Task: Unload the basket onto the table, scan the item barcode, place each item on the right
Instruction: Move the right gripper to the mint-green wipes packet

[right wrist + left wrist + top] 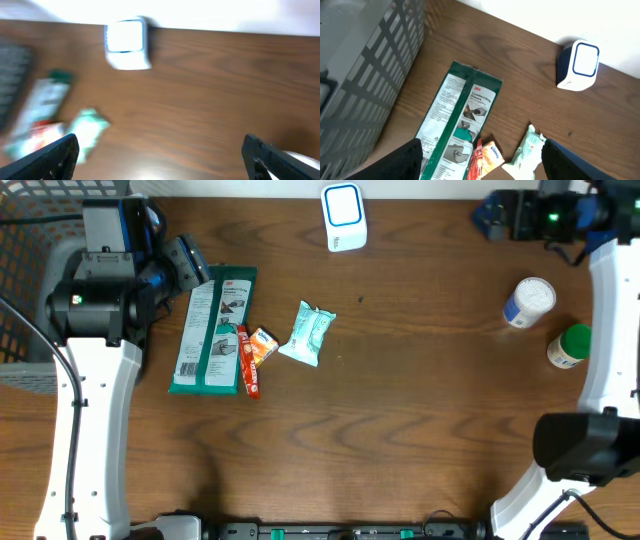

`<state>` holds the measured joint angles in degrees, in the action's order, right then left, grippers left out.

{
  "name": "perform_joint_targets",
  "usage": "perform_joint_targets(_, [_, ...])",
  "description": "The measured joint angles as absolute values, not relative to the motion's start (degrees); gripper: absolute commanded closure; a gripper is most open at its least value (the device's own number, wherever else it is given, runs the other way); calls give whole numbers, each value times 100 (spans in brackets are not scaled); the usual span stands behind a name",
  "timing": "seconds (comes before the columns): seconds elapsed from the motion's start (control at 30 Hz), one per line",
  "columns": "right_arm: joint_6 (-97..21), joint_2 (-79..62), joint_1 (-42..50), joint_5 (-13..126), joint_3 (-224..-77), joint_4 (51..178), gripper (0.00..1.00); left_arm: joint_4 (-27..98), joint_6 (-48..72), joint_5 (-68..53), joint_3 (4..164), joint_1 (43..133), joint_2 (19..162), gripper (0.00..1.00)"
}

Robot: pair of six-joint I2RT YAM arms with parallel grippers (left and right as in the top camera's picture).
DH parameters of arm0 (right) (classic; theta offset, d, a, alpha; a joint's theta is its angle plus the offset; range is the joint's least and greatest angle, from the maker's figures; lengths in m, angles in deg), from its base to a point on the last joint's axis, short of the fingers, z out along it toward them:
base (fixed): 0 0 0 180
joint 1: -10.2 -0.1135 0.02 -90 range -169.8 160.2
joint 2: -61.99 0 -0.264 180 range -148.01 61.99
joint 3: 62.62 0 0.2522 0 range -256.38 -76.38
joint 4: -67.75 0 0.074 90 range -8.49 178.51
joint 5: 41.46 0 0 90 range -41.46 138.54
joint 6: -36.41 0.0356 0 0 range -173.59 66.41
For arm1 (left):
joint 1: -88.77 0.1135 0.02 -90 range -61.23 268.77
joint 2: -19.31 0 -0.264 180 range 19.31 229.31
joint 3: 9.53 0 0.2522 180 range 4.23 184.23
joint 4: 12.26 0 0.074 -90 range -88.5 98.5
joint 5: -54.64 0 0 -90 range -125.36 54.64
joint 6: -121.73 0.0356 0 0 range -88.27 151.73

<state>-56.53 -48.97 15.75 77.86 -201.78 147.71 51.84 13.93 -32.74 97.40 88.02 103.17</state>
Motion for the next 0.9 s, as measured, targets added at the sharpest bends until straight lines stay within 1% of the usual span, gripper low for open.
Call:
perform_joint_targets(0.07, [-5487,-4941,1306,8103,-20062,14771,4,5182,1393,-3274,9740,8802,10317,23])
perform_joint_targets(0.1, [-5426,-4978,1185,8197,-20003,14775,11,5178,1393,-3274,9740,8802,10317,23])
perform_joint_targets(0.13, [-5393,-5052,976,8302,-19916,14762,26,5114,1393,-3274,9740,8802,10317,23])
perform_joint_targets(0.17, [-5332,-5104,836,8354,-19863,14758,43,4979,1393,-3274,9738,8802,10317,23])
perform_joint_targets(0.23, [-5275,-5220,471,8415,-19721,14631,64,4540,1393,-3274,9738,8804,10317,23])
perform_joint_targets(0.27, [-5225,-5290,230,8433,-19627,14515,76,4382,1391,-3272,9738,8804,10317,23])
perform_joint_targets(0.3, [-5172,-5343,25,8435,-19549,14417,92,4284,1388,-3264,9738,8802,10317,23])
perform_joint_targets(0.33, [-5094,-5389,-167,8435,-19483,14334,99,4245,1373,-3239,9738,8804,10317,23])
perform_joint_targets(0.37, [-5006,-5452,-417,8439,-19380,14139,99,4293,1371,-3205,9738,8804,10317,7])
perform_joint_targets(0.4, [-4892,-5535,-661,8450,-19276,13912,99,4439,1399,-3154,9738,8802,10317,1])
perform_joint_targets(0.57, [-4482,-6119,-1470,8490,-18856,13308,99,5036,1351,-3073,9731,8802,10334,2])
perform_joint_targets(0.67, [-4407,-6519,-1662,8476,-18703,13267,99,5071,1360,-3058,9622,8804,10411,5])
perform_joint_targets(0.9, [-4350,-7389,-1833,8470,-18653,13260,99,5104,1373,-3052,9442,8802,10974,5])
